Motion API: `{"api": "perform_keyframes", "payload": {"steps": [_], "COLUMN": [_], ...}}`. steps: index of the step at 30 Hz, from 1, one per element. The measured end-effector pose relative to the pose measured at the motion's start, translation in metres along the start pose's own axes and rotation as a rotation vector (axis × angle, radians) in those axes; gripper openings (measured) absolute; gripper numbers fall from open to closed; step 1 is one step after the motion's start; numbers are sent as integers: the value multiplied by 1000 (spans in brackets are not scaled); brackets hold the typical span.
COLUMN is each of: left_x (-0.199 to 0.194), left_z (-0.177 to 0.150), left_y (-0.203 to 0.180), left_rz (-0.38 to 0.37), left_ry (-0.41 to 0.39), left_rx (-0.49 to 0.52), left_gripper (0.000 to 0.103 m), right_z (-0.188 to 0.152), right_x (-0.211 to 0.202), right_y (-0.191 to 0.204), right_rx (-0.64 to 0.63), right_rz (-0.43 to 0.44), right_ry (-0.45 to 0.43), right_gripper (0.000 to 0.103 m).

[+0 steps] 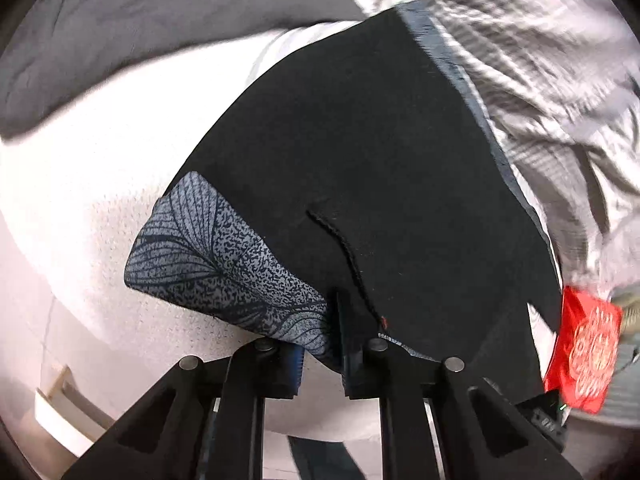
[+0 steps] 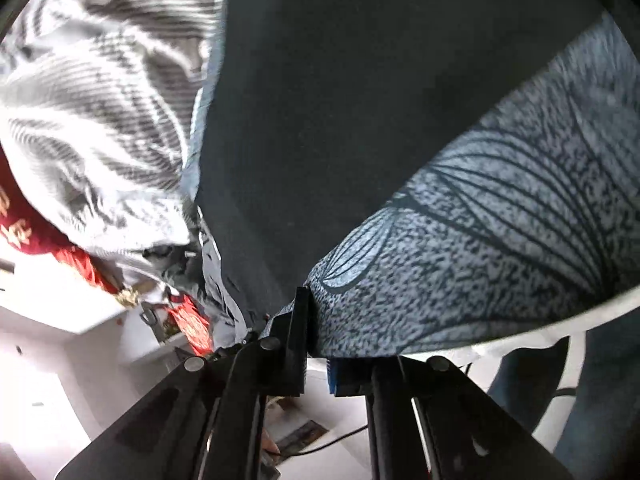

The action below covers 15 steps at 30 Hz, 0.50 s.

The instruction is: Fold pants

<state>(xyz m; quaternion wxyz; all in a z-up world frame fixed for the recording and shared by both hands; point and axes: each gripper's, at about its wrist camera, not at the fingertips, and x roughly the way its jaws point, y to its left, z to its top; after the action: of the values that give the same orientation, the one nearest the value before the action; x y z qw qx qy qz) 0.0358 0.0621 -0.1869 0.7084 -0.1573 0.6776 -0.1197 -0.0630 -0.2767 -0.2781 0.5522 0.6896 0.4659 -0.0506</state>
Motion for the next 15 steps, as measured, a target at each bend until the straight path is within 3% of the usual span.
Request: {"api": "perform_keyframes", "payload": {"steps": [8, 15], "left_x": [-40, -59], "left_z": [17, 54], "left_y": [-37, -88], "left_rz": [-23, -29], "left_ry": [-36, -88], "left_rx": [136, 216], "left_gripper": [15, 15], "right_z": [12, 63], "right_x": [-19, -18], "right_y": [63, 118], "right_rx": [-146, -238], "right_rz": [-44, -79], "right_ry": [5, 76], "right_gripper": [8, 8]}}
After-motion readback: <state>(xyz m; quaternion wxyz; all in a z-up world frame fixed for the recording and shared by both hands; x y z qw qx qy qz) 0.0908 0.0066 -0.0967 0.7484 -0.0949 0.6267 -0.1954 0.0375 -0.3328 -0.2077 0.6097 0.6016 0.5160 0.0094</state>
